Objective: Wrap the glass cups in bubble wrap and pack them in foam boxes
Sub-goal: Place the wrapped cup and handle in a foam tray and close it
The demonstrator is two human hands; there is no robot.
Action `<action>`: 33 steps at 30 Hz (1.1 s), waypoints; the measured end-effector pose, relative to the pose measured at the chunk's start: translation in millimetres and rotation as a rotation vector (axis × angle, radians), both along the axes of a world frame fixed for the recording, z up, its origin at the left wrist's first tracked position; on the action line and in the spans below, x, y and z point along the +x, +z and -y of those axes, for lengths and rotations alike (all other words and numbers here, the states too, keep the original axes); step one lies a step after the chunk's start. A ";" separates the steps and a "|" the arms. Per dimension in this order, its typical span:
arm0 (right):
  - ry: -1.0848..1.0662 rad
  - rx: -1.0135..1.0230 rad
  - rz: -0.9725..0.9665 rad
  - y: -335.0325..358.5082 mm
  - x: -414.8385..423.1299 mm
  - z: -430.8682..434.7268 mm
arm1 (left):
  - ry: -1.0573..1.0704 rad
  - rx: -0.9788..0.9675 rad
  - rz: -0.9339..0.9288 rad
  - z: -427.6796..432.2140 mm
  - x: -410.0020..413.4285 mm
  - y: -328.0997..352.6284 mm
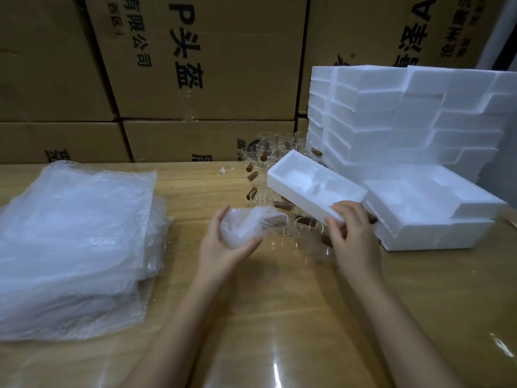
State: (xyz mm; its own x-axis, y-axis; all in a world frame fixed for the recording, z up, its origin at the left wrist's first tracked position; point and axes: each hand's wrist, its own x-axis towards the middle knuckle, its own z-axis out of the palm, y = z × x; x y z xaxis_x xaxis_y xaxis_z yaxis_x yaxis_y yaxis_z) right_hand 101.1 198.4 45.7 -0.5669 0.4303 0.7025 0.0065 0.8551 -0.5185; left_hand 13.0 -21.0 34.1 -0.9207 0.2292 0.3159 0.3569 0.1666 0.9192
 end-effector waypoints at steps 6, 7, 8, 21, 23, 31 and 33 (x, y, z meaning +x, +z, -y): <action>0.157 0.136 0.044 -11.1 -0.5 24.7 | -0.094 0.272 0.010 21.2 4.1 49.8; 0.212 0.158 0.066 -13.1 0.1 28.9 | -0.092 0.318 0.023 21.7 1.7 52.0; 0.265 0.171 0.097 -15.6 0.6 33.2 | -0.084 0.354 0.036 21.9 -0.7 53.1; 0.467 0.225 0.368 -41.0 -1.7 45.1 | 0.063 -0.018 0.090 28.1 -22.6 -6.9; 0.479 0.192 0.393 -43.4 -1.6 44.1 | 0.052 -0.092 0.078 28.7 -25.5 -10.3; 0.501 0.131 0.403 -45.1 -1.7 42.5 | -0.015 -0.253 0.023 30.4 -27.5 -17.1; 0.499 0.133 0.400 -45.4 -2.0 42.6 | -0.035 -0.248 0.036 33.0 -28.6 -18.3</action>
